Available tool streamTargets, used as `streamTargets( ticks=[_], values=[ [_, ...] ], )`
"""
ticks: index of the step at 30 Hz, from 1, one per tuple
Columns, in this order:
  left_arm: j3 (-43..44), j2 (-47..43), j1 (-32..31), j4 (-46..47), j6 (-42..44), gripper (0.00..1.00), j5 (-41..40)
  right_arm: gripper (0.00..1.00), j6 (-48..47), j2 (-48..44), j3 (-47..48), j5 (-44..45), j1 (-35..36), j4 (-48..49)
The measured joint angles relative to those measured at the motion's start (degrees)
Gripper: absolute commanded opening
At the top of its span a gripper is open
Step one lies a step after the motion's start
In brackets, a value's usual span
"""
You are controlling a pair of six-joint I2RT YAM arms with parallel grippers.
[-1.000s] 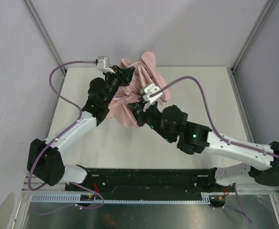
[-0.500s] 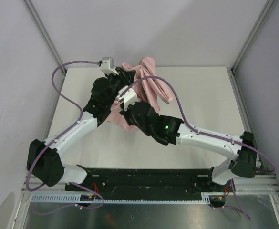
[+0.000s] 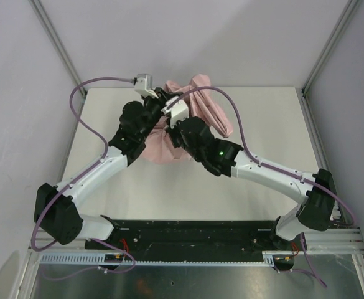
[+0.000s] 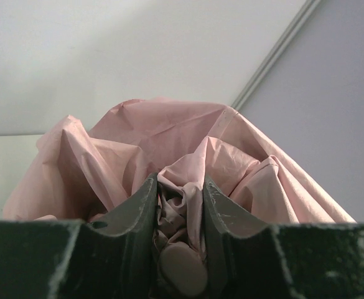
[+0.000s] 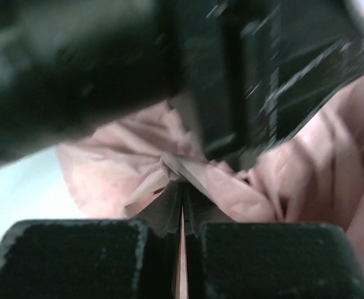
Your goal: Put away the umbrella
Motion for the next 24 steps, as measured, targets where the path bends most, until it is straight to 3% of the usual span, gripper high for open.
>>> streamTargets(
  ticks=[6, 9, 13, 17, 24],
  values=[
    [0.46, 0.00, -0.61, 0.63, 0.04, 0.00, 1.55, 0.00, -2.32, 1.42, -0.07, -0.87, -3.76, 5.35],
    [0.94, 0.00, -0.39, 1.40, 0.04, 0.00, 3.08, 0.06, -2.82, 2.03, -0.31, -3.45, -5.18, 5.99],
    [1.77, 0.26, -0.15, 1.36, 0.07, 0.00, 6.25, 0.26, -2.86, 1.51, -0.39, -4.92, -5.29, 5.33],
    [3.13, 1.05, -0.42, 1.31, 0.00, 0.00, 11.39, 0.52, -1.64, -1.40, -0.39, -6.91, -3.82, 0.61],
    [5.62, 3.26, 0.74, 1.33, 0.11, 0.00, 22.56, 0.75, 4.02, -13.84, -0.50, -15.13, 3.67, -12.41]
  ],
)
